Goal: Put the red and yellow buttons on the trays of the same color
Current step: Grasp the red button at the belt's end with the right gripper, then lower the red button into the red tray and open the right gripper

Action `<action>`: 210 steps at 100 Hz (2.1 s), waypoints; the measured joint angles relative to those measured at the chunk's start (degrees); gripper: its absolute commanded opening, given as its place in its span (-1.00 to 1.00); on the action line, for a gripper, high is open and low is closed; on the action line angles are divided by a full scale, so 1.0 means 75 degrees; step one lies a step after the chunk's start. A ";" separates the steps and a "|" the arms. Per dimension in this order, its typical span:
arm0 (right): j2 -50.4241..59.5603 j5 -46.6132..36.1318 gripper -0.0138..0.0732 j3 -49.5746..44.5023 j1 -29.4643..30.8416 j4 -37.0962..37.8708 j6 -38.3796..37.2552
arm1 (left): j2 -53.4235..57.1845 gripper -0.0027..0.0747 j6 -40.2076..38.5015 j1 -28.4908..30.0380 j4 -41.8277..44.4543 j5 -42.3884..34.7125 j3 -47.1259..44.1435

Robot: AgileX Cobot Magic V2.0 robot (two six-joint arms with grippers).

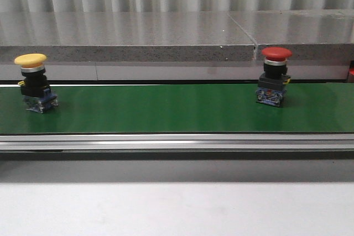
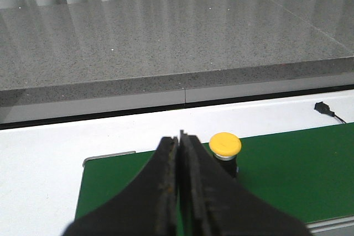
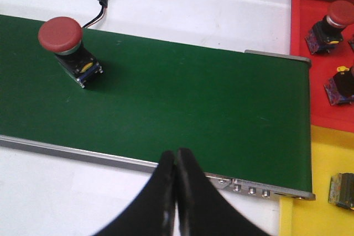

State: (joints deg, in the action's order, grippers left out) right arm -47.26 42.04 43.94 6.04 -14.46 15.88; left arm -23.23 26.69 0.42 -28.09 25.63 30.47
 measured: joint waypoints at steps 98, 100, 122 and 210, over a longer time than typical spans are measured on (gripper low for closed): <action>-0.3142 0.0396 0.80 0.1304 -0.0654 -0.0402 0.0219 | 0.0000 -0.98 0.0000 0.0000 0.0000 0.0000 0.0000; -0.3276 0.0362 0.80 0.1356 -0.0661 -0.0402 0.0219 | 0.0000 -0.98 0.0000 0.0000 0.0000 0.0000 0.0000; -0.4539 -0.0251 0.80 0.1931 -0.0729 -0.0425 0.0237 | 0.0000 -0.98 0.0000 0.0000 0.0000 0.0000 0.0000; -0.6010 0.1443 -0.38 0.5153 0.1189 -0.0425 0.0237 | 0.0000 -0.98 0.0000 0.0000 0.0000 0.0000 0.0000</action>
State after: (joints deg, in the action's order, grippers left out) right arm -92.33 52.86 82.59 14.96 -17.64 17.65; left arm -23.23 26.69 0.42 -28.09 25.63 30.47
